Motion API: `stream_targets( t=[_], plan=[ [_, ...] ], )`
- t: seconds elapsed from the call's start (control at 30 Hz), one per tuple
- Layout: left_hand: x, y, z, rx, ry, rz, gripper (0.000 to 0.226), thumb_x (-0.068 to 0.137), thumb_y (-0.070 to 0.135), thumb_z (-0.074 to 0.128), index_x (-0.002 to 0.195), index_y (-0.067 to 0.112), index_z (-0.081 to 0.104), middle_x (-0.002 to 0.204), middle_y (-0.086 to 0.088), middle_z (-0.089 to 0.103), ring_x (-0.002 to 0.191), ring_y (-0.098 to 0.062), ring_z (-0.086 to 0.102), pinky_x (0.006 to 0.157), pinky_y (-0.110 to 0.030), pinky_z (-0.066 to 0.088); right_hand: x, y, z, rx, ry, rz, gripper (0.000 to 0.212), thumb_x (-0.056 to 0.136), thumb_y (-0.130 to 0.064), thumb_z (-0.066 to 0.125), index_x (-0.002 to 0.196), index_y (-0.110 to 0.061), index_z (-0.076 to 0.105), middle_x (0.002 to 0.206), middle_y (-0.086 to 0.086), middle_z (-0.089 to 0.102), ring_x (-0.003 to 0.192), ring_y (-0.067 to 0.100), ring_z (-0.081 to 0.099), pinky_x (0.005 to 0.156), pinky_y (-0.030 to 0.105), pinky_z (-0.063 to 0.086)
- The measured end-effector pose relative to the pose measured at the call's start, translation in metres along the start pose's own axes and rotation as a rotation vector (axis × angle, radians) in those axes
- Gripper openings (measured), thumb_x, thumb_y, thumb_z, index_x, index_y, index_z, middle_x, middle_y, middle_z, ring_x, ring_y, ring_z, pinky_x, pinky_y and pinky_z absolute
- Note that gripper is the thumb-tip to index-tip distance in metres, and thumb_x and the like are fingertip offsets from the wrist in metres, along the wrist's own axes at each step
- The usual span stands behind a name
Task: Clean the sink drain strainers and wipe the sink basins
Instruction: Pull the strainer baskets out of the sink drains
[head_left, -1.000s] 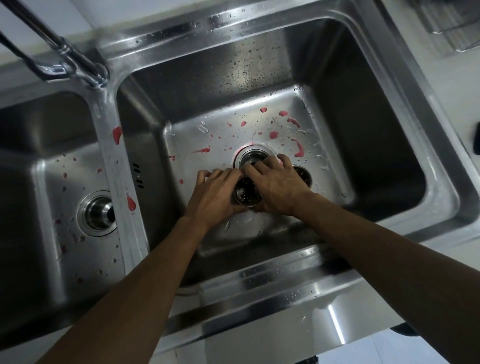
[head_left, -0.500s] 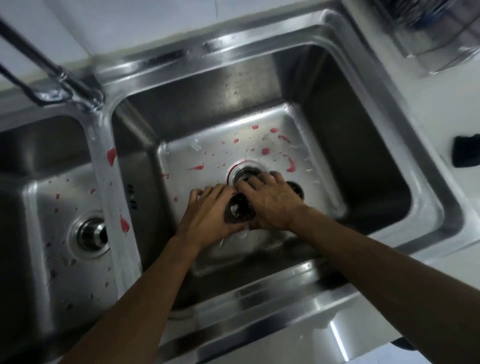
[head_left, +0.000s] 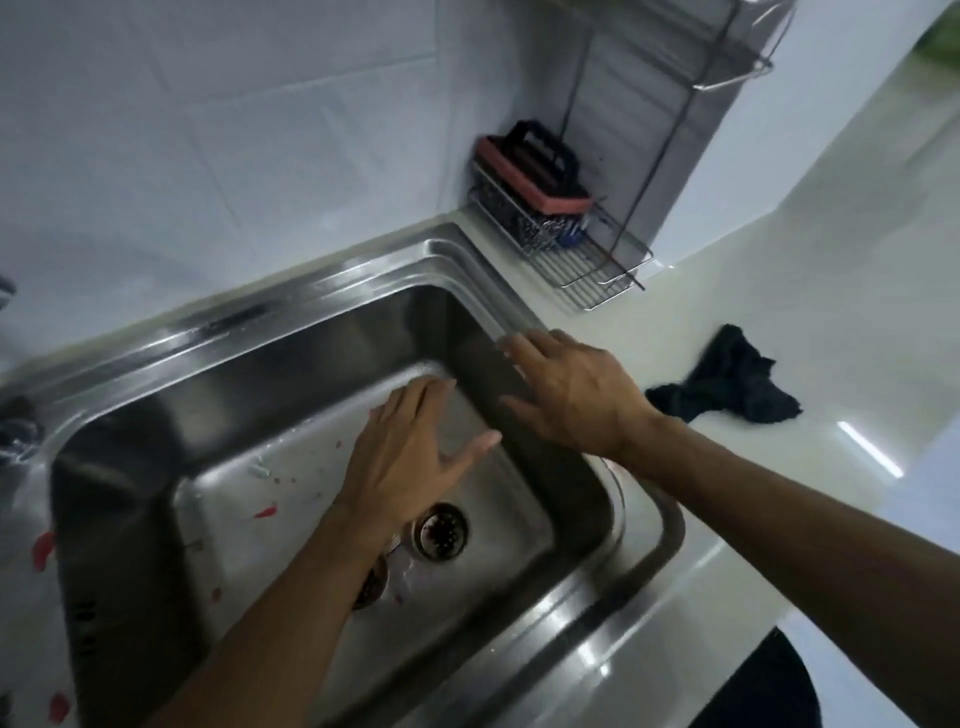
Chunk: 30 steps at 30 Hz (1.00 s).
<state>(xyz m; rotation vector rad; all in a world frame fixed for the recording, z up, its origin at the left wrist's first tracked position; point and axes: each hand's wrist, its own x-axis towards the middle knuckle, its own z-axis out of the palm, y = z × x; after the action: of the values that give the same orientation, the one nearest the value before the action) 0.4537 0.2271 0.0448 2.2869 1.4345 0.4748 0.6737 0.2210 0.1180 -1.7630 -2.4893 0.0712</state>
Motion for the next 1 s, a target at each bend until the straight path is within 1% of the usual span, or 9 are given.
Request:
stream_targets(
  t=[0.07, 0.17, 0.23, 0.33, 0.4, 0.53, 0.63, 0.77, 1.0],
  plan=[
    [0.026, 0.028, 0.003, 0.018, 0.026, 0.063, 0.091, 0.091, 0.087, 0.035, 0.153, 0.020, 0.041, 0.155, -0.003, 0.046, 0.140, -0.021, 0.046, 0.114, -0.044, 0.044, -0.003, 0.029, -0.021, -0.023, 0.073, 0.011, 0.047, 0.098, -0.050, 0.047, 0.137, -0.024, 0.039, 0.121, 0.004, 0.059, 0.102, 0.024, 0.060, 0.069, 0.033, 0.051],
    [0.057, 0.068, 0.012, 0.043, 0.018, 0.115, 0.093, 0.092, 0.085, 0.035, 0.156, 0.017, 0.038, 0.159, -0.006, 0.041, 0.144, -0.023, 0.041, 0.116, -0.045, 0.042, -0.011, 0.066, -0.043, -0.110, 0.168, -0.015, 0.043, 0.099, -0.042, 0.056, 0.134, -0.019, 0.046, 0.115, 0.004, 0.064, 0.095, 0.022, 0.064, 0.055, 0.020, 0.035],
    [0.070, 0.087, 0.021, 0.059, 0.012, 0.139, 0.093, 0.092, 0.083, 0.036, 0.157, 0.017, 0.037, 0.161, -0.006, 0.040, 0.146, -0.023, 0.038, 0.118, -0.044, 0.038, -0.018, 0.088, -0.053, -0.173, 0.219, -0.020, 0.043, 0.096, -0.037, 0.061, 0.132, -0.016, 0.051, 0.111, 0.005, 0.066, 0.092, 0.026, 0.066, 0.054, 0.021, 0.034],
    [0.083, 0.103, 0.035, 0.090, 0.004, 0.155, 0.094, 0.091, 0.084, 0.033, 0.157, 0.017, 0.038, 0.161, -0.006, 0.039, 0.147, -0.022, 0.037, 0.119, -0.044, 0.035, -0.025, 0.119, -0.061, -0.236, 0.245, 0.021, 0.051, 0.093, -0.041, 0.065, 0.134, -0.016, 0.050, 0.110, 0.006, 0.066, 0.094, 0.032, 0.065, 0.054, 0.033, 0.048],
    [0.088, 0.107, 0.042, 0.118, 0.009, 0.157, 0.093, 0.092, 0.084, 0.031, 0.156, 0.017, 0.040, 0.161, -0.006, 0.040, 0.147, -0.021, 0.037, 0.119, -0.045, 0.035, -0.027, 0.137, -0.059, -0.250, 0.244, 0.054, 0.057, 0.090, -0.046, 0.067, 0.135, -0.017, 0.049, 0.106, 0.004, 0.066, 0.095, 0.033, 0.064, 0.054, 0.036, 0.051],
    [0.094, 0.104, 0.050, 0.143, 0.037, 0.161, 0.091, 0.092, 0.084, 0.031, 0.151, 0.017, 0.047, 0.158, -0.006, 0.043, 0.145, -0.022, 0.039, 0.118, -0.044, 0.033, -0.020, 0.165, -0.048, -0.311, 0.209, 0.009, 0.062, 0.090, -0.057, 0.065, 0.139, -0.022, 0.049, 0.102, 0.001, 0.067, 0.091, 0.029, 0.063, 0.051, 0.034, 0.051],
    [0.096, 0.097, 0.051, 0.175, 0.040, 0.174, 0.089, 0.092, 0.084, 0.031, 0.150, 0.018, 0.048, 0.157, -0.004, 0.043, 0.143, -0.020, 0.041, 0.116, -0.043, 0.033, -0.007, 0.178, -0.036, -0.361, 0.208, -0.042, 0.063, 0.094, -0.054, 0.062, 0.148, -0.025, 0.047, 0.102, 0.004, 0.065, 0.087, 0.029, 0.062, 0.049, 0.030, 0.046],
    [0.094, 0.088, 0.048, 0.181, 0.021, 0.151, 0.090, 0.091, 0.085, 0.030, 0.150, 0.020, 0.048, 0.159, -0.002, 0.042, 0.145, -0.021, 0.039, 0.116, -0.045, 0.033, 0.008, 0.182, -0.022, -0.374, 0.265, -0.074, 0.056, 0.098, -0.051, 0.058, 0.148, -0.026, 0.049, 0.098, 0.006, 0.062, 0.082, 0.029, 0.058, 0.048, 0.030, 0.043],
    [0.082, 0.085, 0.040, 0.165, -0.003, 0.150, 0.088, 0.092, 0.083, 0.032, 0.153, 0.021, 0.045, 0.161, -0.002, 0.039, 0.148, -0.019, 0.036, 0.118, -0.046, 0.032, 0.005, 0.177, -0.020, -0.405, 0.392, -0.118, 0.031, 0.108, -0.036, 0.051, 0.131, -0.024, 0.068, 0.092, 0.001, 0.067, 0.084, 0.030, 0.059, 0.044, 0.031, 0.044]
  ],
)
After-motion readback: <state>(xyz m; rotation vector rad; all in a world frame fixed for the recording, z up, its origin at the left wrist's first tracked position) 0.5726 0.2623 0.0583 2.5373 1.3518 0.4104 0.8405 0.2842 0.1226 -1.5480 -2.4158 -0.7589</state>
